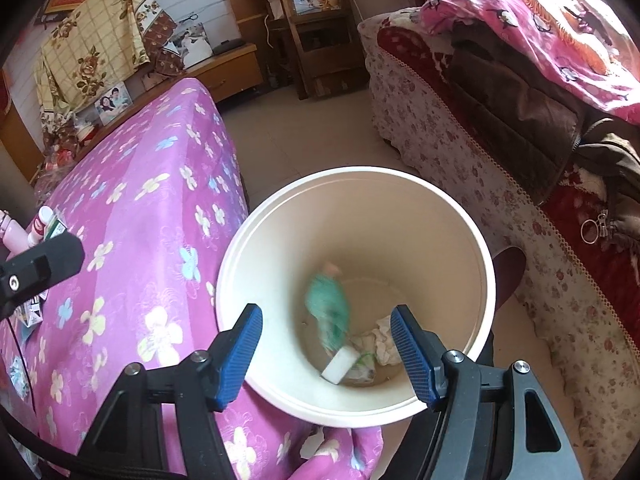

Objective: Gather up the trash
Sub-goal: 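Move both open tools back toward the remaining trash on the table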

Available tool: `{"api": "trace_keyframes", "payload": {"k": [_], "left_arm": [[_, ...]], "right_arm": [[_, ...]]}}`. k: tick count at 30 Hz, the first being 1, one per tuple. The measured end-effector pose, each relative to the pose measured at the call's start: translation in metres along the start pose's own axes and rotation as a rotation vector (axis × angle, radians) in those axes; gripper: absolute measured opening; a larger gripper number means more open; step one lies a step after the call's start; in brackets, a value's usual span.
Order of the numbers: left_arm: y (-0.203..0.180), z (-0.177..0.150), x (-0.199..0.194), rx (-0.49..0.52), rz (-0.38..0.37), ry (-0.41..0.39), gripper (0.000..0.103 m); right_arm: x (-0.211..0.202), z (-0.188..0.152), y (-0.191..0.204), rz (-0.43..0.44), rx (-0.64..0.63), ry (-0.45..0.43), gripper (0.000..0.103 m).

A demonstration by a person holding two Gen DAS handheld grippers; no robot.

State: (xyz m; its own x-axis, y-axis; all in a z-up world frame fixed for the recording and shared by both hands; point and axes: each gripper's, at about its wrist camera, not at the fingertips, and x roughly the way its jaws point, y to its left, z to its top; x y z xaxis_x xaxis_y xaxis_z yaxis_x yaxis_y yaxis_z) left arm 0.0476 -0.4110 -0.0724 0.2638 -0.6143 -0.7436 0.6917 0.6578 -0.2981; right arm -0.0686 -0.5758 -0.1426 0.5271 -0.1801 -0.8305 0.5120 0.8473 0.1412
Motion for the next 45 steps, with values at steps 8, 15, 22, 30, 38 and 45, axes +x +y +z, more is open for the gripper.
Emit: {"api": "trace_keyframes", "payload": {"k": [8,15,22,30,38,45], "left_arm": [[0.013,-0.014,-0.04,0.0,0.043,-0.065,0.066],[0.036,-0.026,-0.077,-0.032,0.101,-0.109,0.066],[0.07,-0.044,-0.12,-0.085,0.166,-0.149,0.066],[0.118,-0.07,-0.17,-0.174,0.236,-0.181,0.067],[0.168,-0.103,-0.209,-0.238,0.302,-0.166,0.07],[0.206,-0.135,-0.222,-0.298,0.338,-0.113,0.075]], "right_arm": [[-0.015,-0.003,0.029,0.012,-0.046,-0.012,0.07],[-0.037,-0.004,0.066,0.059,-0.097,-0.045,0.07],[-0.049,-0.01,0.116,0.114,-0.167,-0.059,0.07],[-0.056,-0.026,0.178,0.194,-0.259,-0.048,0.07],[-0.06,-0.045,0.237,0.281,-0.371,-0.027,0.07],[-0.057,-0.058,0.269,0.32,-0.428,0.008,0.07]]}}
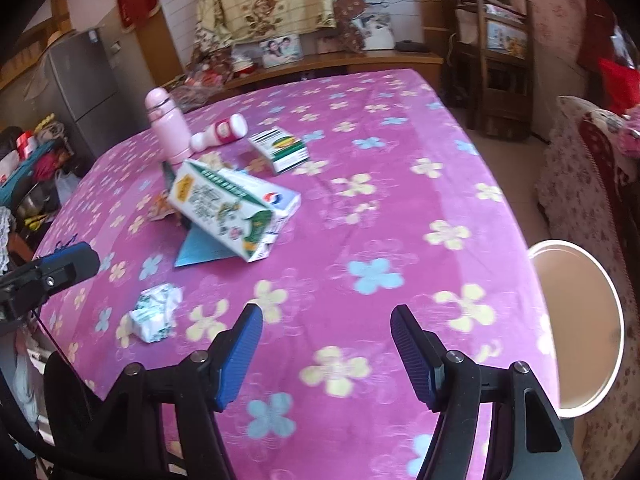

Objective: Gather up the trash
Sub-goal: 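Move both open tools back toward the remaining trash on the table, then grasp the crumpled white-green wrapper with the left tool while the right tool grasps the white milk carton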

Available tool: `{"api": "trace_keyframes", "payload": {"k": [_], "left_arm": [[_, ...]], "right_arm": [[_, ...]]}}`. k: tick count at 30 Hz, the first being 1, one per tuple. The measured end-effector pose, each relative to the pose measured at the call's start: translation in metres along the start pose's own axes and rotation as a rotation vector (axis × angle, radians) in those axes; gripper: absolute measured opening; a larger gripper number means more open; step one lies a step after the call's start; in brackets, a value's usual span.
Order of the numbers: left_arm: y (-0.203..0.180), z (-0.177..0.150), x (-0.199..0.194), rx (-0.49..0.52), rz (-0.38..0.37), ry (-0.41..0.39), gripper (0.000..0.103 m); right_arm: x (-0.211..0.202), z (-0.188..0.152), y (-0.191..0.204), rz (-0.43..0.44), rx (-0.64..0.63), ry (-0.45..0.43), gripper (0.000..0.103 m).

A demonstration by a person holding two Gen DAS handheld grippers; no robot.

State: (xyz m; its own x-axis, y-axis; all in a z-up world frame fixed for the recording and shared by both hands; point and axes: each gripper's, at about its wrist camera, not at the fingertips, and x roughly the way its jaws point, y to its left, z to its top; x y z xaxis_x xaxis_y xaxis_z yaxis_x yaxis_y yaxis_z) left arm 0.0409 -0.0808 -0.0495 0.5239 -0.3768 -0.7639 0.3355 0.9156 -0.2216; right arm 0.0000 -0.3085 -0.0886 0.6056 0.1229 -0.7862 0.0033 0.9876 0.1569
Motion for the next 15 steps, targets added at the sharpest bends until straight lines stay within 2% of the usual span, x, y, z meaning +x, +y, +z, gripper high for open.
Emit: {"api": "trace_keyframes", "payload": {"k": [6,15], "left_arm": [[0.017,-0.016,0.016,-0.038,0.017,0.04,0.075],[0.009,-0.021,0.043,-0.023,0.04,0.064,0.075]], "right_arm": [[0.008,0.001,0.02,0.023,-0.037,0.014,0.07],[0.018,0.008,0.035,0.055,-0.087,0.02,0.07]]}}
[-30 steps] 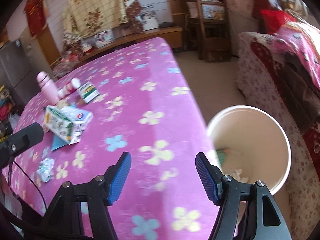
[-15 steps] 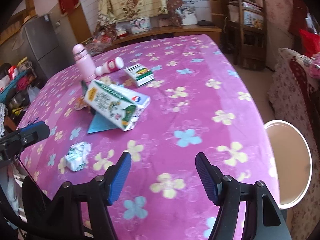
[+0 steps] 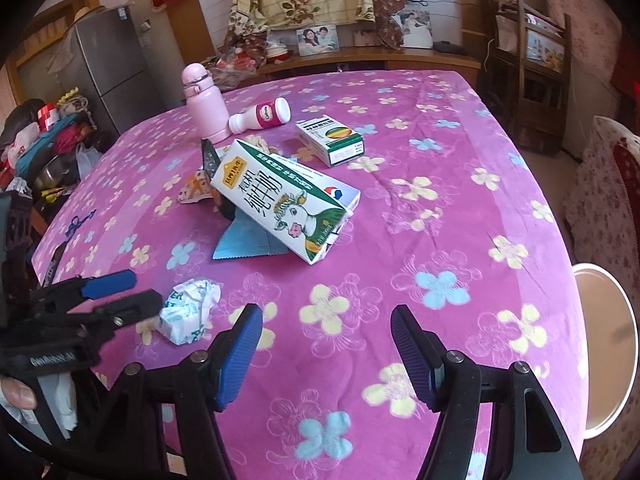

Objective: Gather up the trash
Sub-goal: 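Grasp the crumpled white-green wrapper with the left tool while the right tool grasps the white milk carton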

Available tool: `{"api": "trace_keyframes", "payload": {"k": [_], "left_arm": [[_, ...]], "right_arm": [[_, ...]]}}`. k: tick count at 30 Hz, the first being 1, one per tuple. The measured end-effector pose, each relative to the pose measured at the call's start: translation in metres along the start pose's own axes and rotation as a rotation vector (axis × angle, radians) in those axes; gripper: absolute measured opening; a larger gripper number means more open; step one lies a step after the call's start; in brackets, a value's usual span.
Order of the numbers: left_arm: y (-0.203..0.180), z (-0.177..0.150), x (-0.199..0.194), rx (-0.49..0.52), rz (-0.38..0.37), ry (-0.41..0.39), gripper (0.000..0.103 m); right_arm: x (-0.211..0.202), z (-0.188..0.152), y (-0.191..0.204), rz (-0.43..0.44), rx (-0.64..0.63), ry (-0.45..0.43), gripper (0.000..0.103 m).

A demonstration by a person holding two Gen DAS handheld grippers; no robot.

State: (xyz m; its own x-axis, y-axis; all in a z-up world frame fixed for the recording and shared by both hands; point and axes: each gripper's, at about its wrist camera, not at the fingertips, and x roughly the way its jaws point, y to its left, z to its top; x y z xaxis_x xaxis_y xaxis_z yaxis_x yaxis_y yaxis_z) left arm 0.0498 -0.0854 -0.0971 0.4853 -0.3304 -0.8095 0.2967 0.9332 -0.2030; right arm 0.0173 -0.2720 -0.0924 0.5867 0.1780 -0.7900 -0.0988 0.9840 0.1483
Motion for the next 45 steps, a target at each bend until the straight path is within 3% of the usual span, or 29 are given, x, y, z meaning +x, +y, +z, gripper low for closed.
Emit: {"api": "trace_keyframes", "payload": {"k": [17,20,21,24,30,34,42,45], "left_arm": [[-0.004,-0.003,0.028,0.048,0.035,0.013,0.075],[0.001,-0.004,0.03,0.036,0.01,0.004,0.053],[0.003,-0.003,0.03,0.033,0.005,0.011,0.041],[0.01,-0.001,0.028,0.015,-0.014,0.018,0.031],[0.027,0.007,0.014,-0.018,-0.008,-0.015,0.028],[0.032,0.012,0.01,-0.032,0.0,-0.027,0.028],[0.036,0.015,0.015,-0.055,0.0,-0.021,0.028],[0.037,0.016,0.016,-0.062,-0.005,-0.021,0.028]], "right_arm": [[0.014,0.013,0.011,0.03,-0.052,0.003,0.07],[0.015,0.015,0.015,0.035,-0.075,-0.002,0.07],[0.015,0.017,0.017,0.038,-0.087,-0.003,0.071],[0.013,0.022,0.021,0.044,-0.123,-0.021,0.07],[0.019,0.044,0.027,0.03,-0.194,-0.044,0.071],[0.029,0.059,0.035,0.043,-0.274,-0.05,0.077],[0.066,0.073,0.054,0.0,-0.425,0.018,0.077],[0.078,0.076,0.053,-0.003,-0.415,0.04,0.077]]}}
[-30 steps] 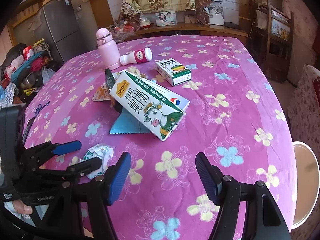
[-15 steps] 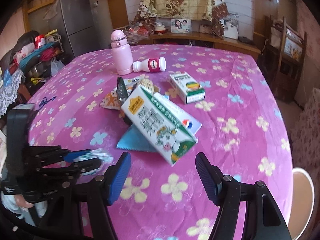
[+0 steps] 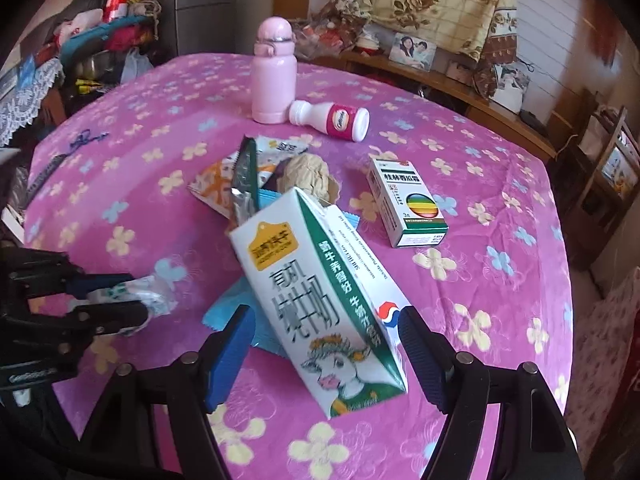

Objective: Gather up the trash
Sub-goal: 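Grasp the crumpled white-green wrapper with the left tool while the right tool grasps the white milk carton, then carry wrapper and milk carton over the white bucket and open both tools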

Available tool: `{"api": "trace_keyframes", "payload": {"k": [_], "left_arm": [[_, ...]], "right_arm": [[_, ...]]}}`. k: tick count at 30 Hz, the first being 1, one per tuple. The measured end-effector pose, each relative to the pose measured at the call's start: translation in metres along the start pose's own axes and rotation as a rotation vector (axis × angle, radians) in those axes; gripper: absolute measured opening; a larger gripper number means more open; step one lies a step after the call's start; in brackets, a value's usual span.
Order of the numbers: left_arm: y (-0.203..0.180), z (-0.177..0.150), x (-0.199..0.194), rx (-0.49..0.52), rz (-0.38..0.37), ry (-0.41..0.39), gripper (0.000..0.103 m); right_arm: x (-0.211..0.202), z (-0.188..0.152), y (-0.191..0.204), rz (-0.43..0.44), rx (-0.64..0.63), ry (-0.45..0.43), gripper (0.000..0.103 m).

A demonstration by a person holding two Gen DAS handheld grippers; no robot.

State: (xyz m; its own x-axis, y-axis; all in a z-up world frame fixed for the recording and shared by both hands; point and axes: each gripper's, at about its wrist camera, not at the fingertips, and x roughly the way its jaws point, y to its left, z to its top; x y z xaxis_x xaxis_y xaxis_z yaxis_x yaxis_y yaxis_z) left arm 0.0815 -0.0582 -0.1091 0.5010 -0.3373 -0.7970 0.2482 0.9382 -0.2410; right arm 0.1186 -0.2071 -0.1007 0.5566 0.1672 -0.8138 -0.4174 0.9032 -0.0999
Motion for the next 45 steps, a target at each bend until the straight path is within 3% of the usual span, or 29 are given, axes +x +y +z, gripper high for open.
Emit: {"api": "trace_keyframes", "payload": {"k": [5,9,13,21,30,31,45], "left_arm": [[-0.001,0.002,0.002,-0.011,-0.003,-0.004,0.028],[-0.003,0.001,-0.002,-0.012,-0.006,-0.015,0.028],[-0.008,-0.001,-0.005,-0.004,-0.008,-0.023,0.028],[-0.018,-0.011,0.004,0.018,0.012,0.019,0.028],[-0.023,-0.019,0.01,0.038,0.024,0.044,0.03],[-0.024,-0.019,0.009,0.043,0.016,0.046,0.029],[-0.088,0.005,-0.01,0.143,-0.05,-0.015,0.027]], "right_arm": [[0.01,-0.006,-0.008,0.036,0.08,0.016,0.073],[-0.01,-0.014,-0.017,0.1,0.179,-0.03,0.065],[-0.031,-0.034,-0.023,0.19,0.282,0.006,0.064],[-0.026,-0.08,-0.013,0.2,0.35,0.137,0.064],[-0.018,-0.073,0.003,0.108,0.263,0.133,0.062],[-0.019,-0.075,0.003,0.101,0.265,0.121,0.058],[-0.079,-0.098,-0.04,0.058,0.383,-0.016,0.057]]}}
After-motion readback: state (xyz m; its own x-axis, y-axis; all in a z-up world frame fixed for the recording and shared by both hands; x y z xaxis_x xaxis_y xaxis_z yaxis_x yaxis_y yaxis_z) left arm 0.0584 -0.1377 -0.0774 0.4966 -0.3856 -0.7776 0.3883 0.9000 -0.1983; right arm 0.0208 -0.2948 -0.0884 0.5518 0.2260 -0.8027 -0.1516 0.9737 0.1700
